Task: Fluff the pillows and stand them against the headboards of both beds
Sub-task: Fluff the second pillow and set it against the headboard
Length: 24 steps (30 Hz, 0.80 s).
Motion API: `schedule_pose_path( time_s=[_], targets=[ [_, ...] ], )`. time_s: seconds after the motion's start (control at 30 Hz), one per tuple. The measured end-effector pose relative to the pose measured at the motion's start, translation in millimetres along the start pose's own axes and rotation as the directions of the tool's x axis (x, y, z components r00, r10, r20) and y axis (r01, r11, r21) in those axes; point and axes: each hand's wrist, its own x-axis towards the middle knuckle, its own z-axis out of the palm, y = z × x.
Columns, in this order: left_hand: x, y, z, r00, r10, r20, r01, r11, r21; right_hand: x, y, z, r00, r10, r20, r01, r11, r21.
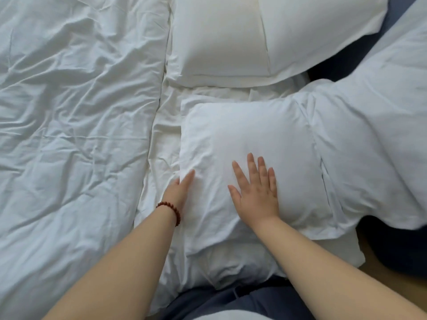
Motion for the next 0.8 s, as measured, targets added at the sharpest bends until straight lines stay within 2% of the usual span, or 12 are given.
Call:
schedule_pose_path(
  time_s=[0.03, 0.07, 0.17, 0.27, 0.33, 0.43, 0.57, 0.67, 0.8],
  targets=[
    [-5.6, -10.2, -5.1, 0.998, -0.032, 0.057, 0.03, 0.999, 0.03, -9.9, 2.3, 2.6, 1.0, -0.012, 0.008, 0.012, 1.0, -0.002],
    [-9.3, -20.1, -11.6, 0.998, -0.03, 0.053, 0.026, 0.997, 0.076, -19.7, 5.8, 5.4, 0.999, -0.03, 0.022, 0.03, 1.0, -0.007],
    [-18.3, -36.6, -20.7, 0.988, 0.114, -0.105, -0.093, 0.978, 0.184, -48.4, 20.3, 12.5, 0.996, -0.073, 0.05, 0.074, 0.997, -0.004],
    [-36.5, -38.9, -12.7, 0.958, 0.223, -0.179, -0.19, 0.965, 0.183, -78.0, 35.0, 15.9, 0.998, -0.013, 0.057, 0.008, 0.997, 0.08],
    [-48.9, -43.8, -12.2, 0.953, 0.218, -0.211, -0.195, 0.973, 0.125, -100.5, 42.4, 18.2, 0.993, 0.045, 0.105, -0.061, 0.986, 0.157],
    [-75.5, -64.7, -15.0, 0.975, 0.167, -0.146, -0.155, 0.984, 0.093, -138.4, 49.1, 23.3, 0.969, 0.103, 0.223, -0.175, 0.927, 0.331],
    [-125.4, -112.9, -8.5, 0.996, 0.09, -0.028, -0.085, 0.988, 0.128, -204.0, 50.4, 30.8, 0.927, 0.248, 0.28, -0.366, 0.756, 0.542],
    [-164.8, -149.0, 1.7, 1.0, 0.022, 0.005, -0.023, 0.988, 0.155, -267.0, 54.4, 37.4, 0.9, 0.307, 0.309, -0.434, 0.685, 0.585],
    [-210.0, -180.8, 20.9, 0.991, -0.032, 0.129, 0.001, 0.972, 0.235, -350.0, 60.3, 48.8, 0.845, 0.407, 0.347, -0.532, 0.577, 0.62]
  ],
)
